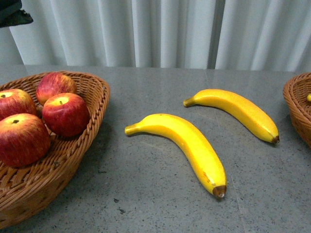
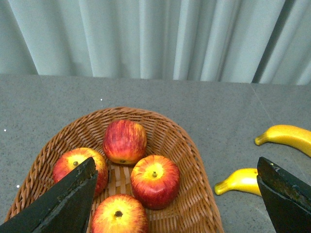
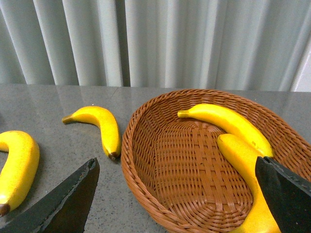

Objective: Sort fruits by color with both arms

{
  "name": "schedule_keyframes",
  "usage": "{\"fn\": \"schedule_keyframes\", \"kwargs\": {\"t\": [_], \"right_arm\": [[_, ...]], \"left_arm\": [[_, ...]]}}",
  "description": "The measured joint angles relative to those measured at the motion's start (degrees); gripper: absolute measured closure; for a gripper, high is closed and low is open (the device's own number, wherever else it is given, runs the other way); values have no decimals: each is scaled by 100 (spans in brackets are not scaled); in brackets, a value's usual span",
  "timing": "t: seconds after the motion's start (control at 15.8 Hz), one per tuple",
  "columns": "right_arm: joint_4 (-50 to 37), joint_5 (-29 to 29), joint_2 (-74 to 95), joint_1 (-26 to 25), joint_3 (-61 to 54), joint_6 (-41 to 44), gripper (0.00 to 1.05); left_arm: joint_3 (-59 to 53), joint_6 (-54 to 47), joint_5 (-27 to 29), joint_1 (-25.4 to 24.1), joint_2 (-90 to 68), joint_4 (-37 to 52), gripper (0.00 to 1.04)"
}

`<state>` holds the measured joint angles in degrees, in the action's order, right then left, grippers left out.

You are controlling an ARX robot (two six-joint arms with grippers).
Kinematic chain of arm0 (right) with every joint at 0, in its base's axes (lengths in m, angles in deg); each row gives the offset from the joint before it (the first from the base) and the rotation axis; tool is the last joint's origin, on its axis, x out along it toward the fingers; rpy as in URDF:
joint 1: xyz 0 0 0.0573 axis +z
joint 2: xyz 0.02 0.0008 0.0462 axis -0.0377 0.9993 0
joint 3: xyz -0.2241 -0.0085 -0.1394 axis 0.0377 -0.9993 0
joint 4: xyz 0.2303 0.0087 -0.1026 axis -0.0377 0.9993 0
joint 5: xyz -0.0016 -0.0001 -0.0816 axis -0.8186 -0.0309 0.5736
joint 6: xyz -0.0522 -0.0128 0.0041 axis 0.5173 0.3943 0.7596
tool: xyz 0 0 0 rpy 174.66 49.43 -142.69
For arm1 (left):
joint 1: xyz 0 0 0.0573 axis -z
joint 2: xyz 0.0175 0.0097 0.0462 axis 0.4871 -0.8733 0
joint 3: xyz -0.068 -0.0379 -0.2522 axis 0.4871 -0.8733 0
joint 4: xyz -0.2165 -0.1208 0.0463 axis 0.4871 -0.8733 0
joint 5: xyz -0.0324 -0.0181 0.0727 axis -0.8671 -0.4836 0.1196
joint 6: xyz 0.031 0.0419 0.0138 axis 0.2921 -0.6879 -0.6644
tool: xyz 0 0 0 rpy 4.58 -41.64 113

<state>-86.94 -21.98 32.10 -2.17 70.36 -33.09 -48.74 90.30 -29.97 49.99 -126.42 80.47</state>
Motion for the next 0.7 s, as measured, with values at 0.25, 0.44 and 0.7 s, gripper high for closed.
{"fn": "schedule_keyframes", "kwargs": {"t": [0.25,0.44,0.7], "right_arm": [[0,0,0,0,0,0,7],[0,0,2,0,0,0,7],[-2,0,0,0,0,0,7]], "left_arm": [[-658,-339,229,11,754,1134,27],[-1720,-389,-313,-667,1633,1237,59],[-2396,-382,-907,-1213,2310,1252,104]]}}
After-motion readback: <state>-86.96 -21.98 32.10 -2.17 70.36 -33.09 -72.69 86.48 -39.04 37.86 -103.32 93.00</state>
